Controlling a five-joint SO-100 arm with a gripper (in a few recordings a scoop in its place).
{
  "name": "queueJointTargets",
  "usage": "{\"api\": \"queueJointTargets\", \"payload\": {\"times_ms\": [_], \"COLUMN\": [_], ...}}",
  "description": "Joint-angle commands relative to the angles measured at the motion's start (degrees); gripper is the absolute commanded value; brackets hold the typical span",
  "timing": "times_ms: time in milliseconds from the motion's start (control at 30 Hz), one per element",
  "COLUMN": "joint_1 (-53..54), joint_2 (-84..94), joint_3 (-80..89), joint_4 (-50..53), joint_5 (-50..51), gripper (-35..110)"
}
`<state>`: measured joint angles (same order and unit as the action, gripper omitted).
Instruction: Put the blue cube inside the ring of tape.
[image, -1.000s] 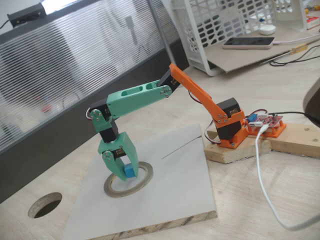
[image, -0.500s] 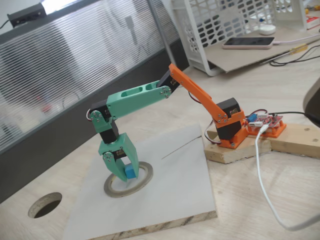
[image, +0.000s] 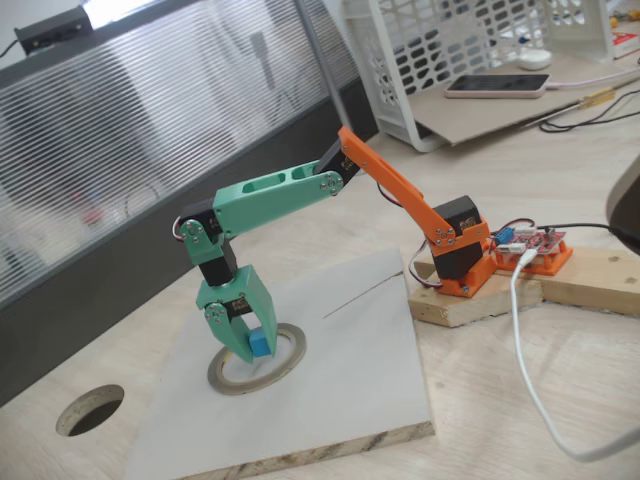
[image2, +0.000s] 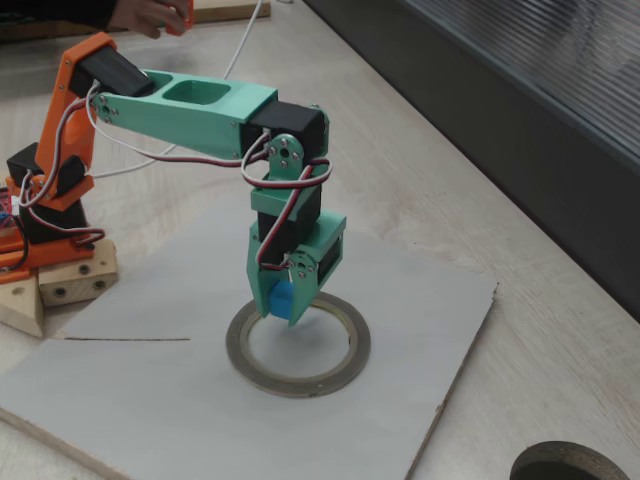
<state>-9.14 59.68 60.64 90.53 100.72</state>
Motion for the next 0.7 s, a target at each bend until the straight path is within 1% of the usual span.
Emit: {"api": "queueJointTargets", "payload": {"times_ms": [0, 667], "joint_1": [-0.62, -0.62], "joint_2": [0.88, 0.35], "joint_3": [-0.35, -0.88], "joint_4": [0.53, -0.09], "joint_5": [0.35, 0.26], "gripper": [2, 2]}}
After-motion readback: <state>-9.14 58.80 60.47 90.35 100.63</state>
